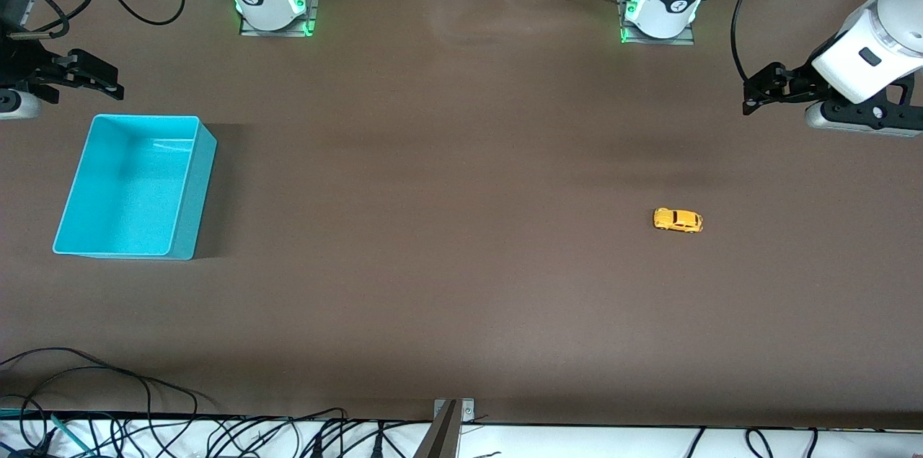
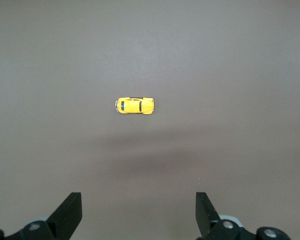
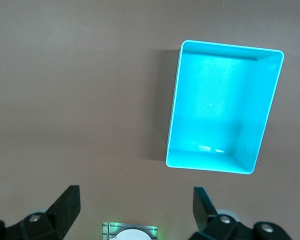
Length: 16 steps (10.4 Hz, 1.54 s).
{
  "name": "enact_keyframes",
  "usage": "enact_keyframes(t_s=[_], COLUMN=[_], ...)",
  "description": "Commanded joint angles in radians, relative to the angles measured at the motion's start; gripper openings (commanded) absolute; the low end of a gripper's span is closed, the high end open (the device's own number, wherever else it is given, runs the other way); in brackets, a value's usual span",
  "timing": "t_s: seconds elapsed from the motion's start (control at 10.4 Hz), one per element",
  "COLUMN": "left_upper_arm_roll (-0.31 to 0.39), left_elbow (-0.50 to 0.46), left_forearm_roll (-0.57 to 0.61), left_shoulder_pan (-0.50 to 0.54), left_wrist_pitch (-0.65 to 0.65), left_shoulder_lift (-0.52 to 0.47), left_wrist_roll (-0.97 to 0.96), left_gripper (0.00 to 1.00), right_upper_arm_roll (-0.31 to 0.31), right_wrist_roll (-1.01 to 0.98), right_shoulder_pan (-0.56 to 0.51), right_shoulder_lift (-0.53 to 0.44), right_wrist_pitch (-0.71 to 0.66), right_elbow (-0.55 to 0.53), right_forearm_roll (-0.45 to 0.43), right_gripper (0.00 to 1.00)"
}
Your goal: Wind up and store yellow beetle car
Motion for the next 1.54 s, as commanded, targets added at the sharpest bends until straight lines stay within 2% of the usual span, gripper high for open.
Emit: enact_keyframes(t_s=[0.0, 0.67, 1.45], left_upper_arm_roll=[0.001, 0.003, 0.001], left_elbow=[0.01, 0.012, 0.01], left_forearm_roll=[-0.02, -0.023, -0.028], left_shoulder_pan=[0.006, 0.007, 0.019], left_wrist_pitch=[-0.016, -0.016, -0.016], left_shoulder_lift=[0.0, 0.0, 0.0], left_wrist_roll=[-0.003, -0.001, -0.001], left_gripper=[1.0, 1.0, 1.0], right_upper_arm_roll=[0.001, 0.004, 0.027], right_wrist_roll=[0.005, 0.014, 0.017], right_shoulder_pan=[-0.001, 0.0, 0.007], right_shoulder_lift=[0.011, 0.0, 0.032], right_wrist_pitch=[-0.019, -0.026, 0.017], right_elbow=[0.015, 0.045, 0.044], right_forearm_roll=[-0.018, -0.005, -0.025], right_gripper=[1.0, 1.0, 1.0])
